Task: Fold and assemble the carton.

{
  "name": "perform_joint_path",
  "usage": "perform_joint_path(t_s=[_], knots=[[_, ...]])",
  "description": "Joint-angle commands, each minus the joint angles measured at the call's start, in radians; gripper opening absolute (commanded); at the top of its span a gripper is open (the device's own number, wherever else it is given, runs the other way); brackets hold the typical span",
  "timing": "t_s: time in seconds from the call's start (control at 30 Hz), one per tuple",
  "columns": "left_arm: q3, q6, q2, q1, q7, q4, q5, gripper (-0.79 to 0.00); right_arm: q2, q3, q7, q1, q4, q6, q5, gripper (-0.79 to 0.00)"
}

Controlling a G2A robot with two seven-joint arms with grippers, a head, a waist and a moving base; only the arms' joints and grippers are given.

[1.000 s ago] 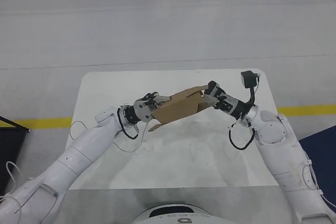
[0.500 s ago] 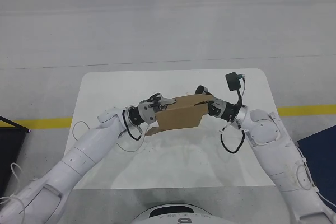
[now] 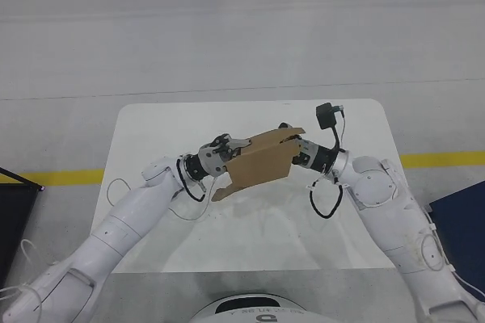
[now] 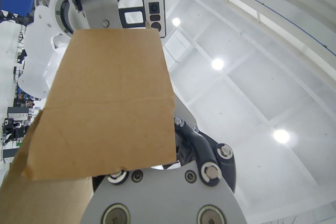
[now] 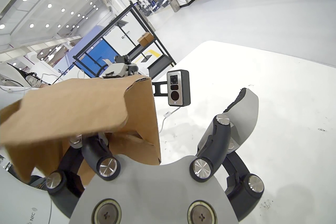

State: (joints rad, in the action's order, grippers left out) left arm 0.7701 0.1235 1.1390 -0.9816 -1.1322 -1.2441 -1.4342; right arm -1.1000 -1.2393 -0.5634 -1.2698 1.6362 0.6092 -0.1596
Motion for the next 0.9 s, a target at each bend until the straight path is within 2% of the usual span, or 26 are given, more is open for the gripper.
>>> perform_joint_path(t_s=[0.0, 0.3, 0.57, 0.7, 0.87], knots=[[0.000, 0.000, 0.000, 0.000, 0.001, 0.000, 0.000, -0.785, 0.004, -0.026, 0.011, -0.009, -0.004, -0.002, 0.006, 0.000], [0.011, -0.004, 0.000, -0.015, 0.023, -0.018, 0.001, -0.785, 0.004, -0.026, 0.011, -0.009, -0.004, -0.002, 0.006, 0.000], [0.065, 0.052, 0.003, -0.068, 0.005, -0.036, -0.072, -0.785, 0.009, -0.123, 0.170, -0.089, 0.013, -0.006, 0.027, 0.000], [0.070, 0.090, 0.020, -0.078, -0.006, -0.011, -0.178, -0.785, 0.014, -0.166, 0.194, -0.128, 0.025, 0.013, 0.032, 0.000], [0.025, 0.166, 0.064, -0.044, -0.060, 0.045, -0.301, -0.785, 0.018, -0.200, 0.199, -0.159, 0.046, 0.009, 0.022, 0.000]])
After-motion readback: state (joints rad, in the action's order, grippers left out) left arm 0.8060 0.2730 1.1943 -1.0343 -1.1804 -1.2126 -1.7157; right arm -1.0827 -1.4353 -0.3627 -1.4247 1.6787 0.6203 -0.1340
